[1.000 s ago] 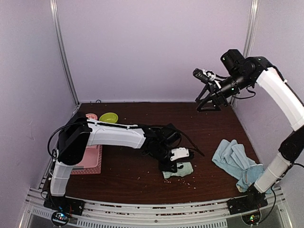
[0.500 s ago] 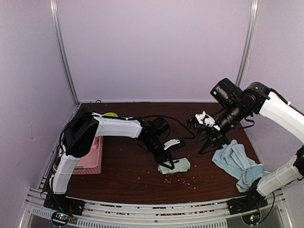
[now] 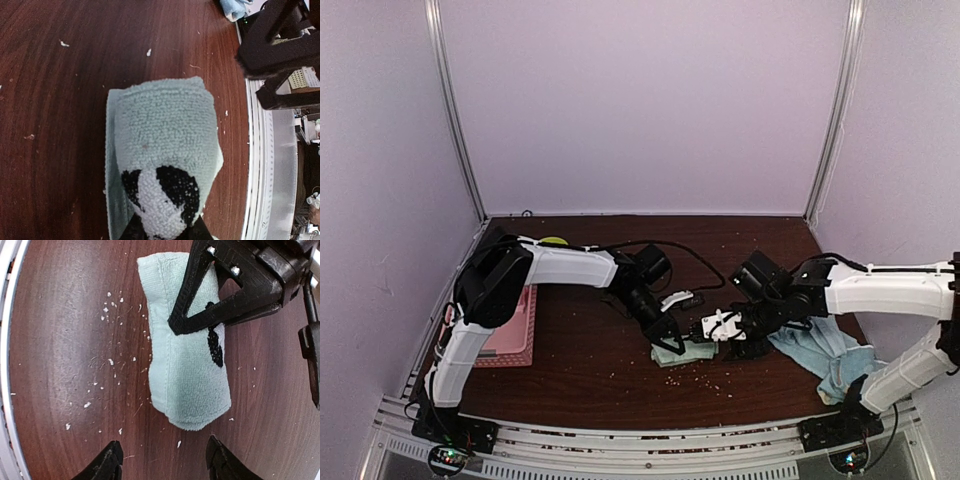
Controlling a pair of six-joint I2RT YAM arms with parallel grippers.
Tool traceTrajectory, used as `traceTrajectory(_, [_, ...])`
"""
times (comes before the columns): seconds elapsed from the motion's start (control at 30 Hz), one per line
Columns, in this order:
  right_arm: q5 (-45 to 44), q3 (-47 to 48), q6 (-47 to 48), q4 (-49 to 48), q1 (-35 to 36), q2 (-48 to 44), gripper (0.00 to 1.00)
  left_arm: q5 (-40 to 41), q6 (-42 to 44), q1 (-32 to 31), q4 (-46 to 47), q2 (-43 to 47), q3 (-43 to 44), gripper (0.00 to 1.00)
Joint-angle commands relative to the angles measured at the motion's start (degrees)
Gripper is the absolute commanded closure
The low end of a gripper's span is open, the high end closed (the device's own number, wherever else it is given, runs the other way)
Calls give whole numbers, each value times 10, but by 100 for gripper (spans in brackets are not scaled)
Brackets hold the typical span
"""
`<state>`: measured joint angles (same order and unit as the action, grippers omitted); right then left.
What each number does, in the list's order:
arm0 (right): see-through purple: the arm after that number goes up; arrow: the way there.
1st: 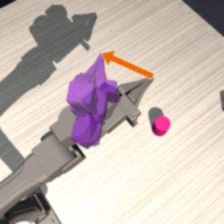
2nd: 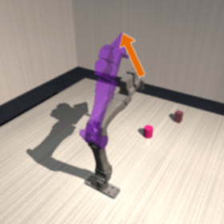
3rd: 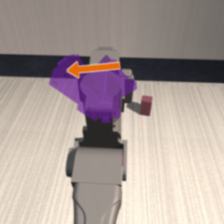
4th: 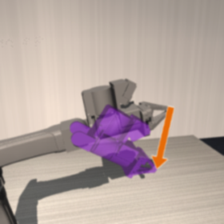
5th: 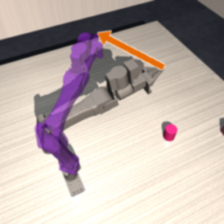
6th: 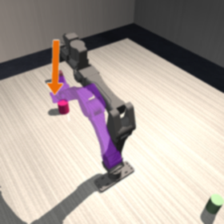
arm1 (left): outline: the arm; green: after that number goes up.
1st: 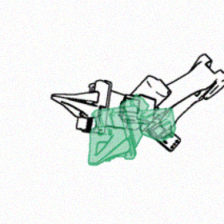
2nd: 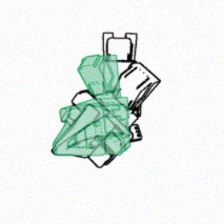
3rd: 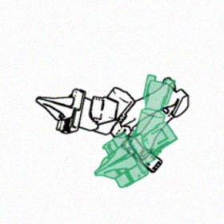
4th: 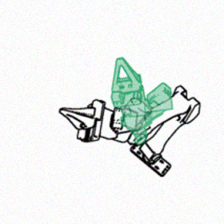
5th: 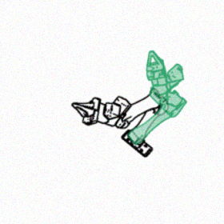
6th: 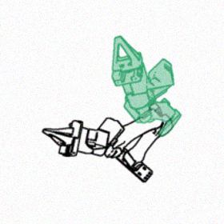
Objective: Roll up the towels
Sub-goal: Roll the towel at the center of the board.
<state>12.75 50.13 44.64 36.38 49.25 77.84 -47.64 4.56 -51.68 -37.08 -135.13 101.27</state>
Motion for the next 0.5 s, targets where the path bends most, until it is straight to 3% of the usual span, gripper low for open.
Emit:
traceTrajectory(0.0, [-23,-6,25,-102,7,30,41,32,5,7,-38,-41,-10,100])
traceTrajectory(0.33, [-5,-14,74,-152,7,119,41,22,11,14,-38,-47,-6,100])
traceTrajectory(0.4, [1,-5,83,-144,7,143,44,27,20,15,-44,-46,-5,96])
traceTrajectory(0.47, [10,10,84,-126,7,171,54,32,23,15,-45,-41,-7,89])
